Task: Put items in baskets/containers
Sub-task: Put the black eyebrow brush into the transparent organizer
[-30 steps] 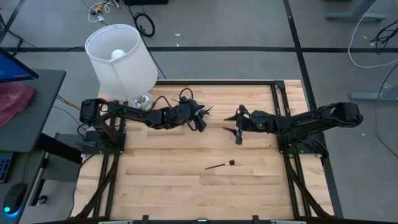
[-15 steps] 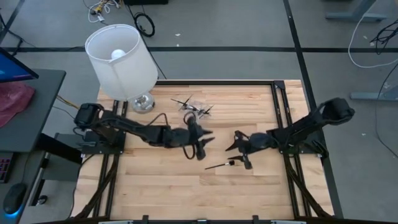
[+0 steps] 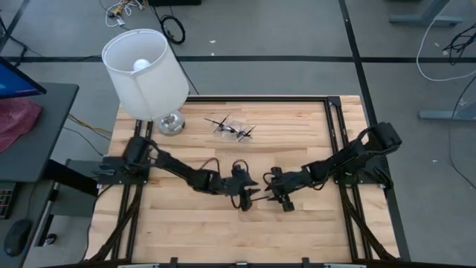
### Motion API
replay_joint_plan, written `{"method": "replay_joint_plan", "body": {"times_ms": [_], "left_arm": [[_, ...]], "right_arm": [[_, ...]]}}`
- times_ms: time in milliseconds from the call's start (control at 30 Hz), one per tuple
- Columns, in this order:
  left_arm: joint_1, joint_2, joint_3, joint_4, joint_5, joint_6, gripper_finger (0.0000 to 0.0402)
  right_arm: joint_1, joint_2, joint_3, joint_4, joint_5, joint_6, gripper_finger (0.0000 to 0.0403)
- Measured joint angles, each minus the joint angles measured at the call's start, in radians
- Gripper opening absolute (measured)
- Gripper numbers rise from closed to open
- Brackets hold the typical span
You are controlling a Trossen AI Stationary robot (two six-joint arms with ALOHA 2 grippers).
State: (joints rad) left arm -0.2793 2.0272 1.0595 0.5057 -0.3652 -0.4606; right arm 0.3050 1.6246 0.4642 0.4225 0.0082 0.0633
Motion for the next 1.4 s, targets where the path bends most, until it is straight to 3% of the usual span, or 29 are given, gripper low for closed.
{"method": "replay_joint_plan", "body": {"times_ms": [333, 533, 700, 833, 1000, 1133, 1267, 1400], "left_arm": [[-0.061, 0.232, 0.020, 0.301, -0.086, 0.103, 0.0124], [-0.061, 0.307, 0.100, 0.280, -0.091, 0.115, 0.0124], [-0.062, 0.322, 0.126, 0.193, -0.108, 0.091, 0.0122], [-0.063, 0.340, 0.126, 0.140, -0.130, 0.026, 0.0094], [-0.063, 0.347, 0.121, 0.127, -0.140, 0.008, 0.0023], [-0.064, 0.348, 0.121, 0.128, -0.146, 0.003, 0.0015], [-0.064, 0.348, 0.123, 0.141, -0.151, 0.015, 0.0014], [-0.063, 0.352, 0.119, 0.200, -0.153, 0.060, 0.0011]], "right_arm": [[-0.003, -0.152, 0.006, -0.173, 0.086, -0.059, 0.0192], [-0.003, -0.302, 0.007, -0.314, 0.164, -0.041, 0.0192], [0.001, -0.348, 0.006, -0.325, 0.168, -0.017, 0.0192], [0.008, -0.337, 0.006, -0.333, 0.167, -0.016, 0.0192], [0.038, -0.335, 0.003, -0.333, 0.169, 0.060, 0.0192], [0.049, -0.336, -0.024, -0.321, 0.214, 0.143, 0.0192], [0.055, -0.336, -0.119, -0.168, 0.218, 0.180, 0.0192], [0.086, -0.336, -0.303, 0.249, 0.218, 0.247, 0.0192]]}}
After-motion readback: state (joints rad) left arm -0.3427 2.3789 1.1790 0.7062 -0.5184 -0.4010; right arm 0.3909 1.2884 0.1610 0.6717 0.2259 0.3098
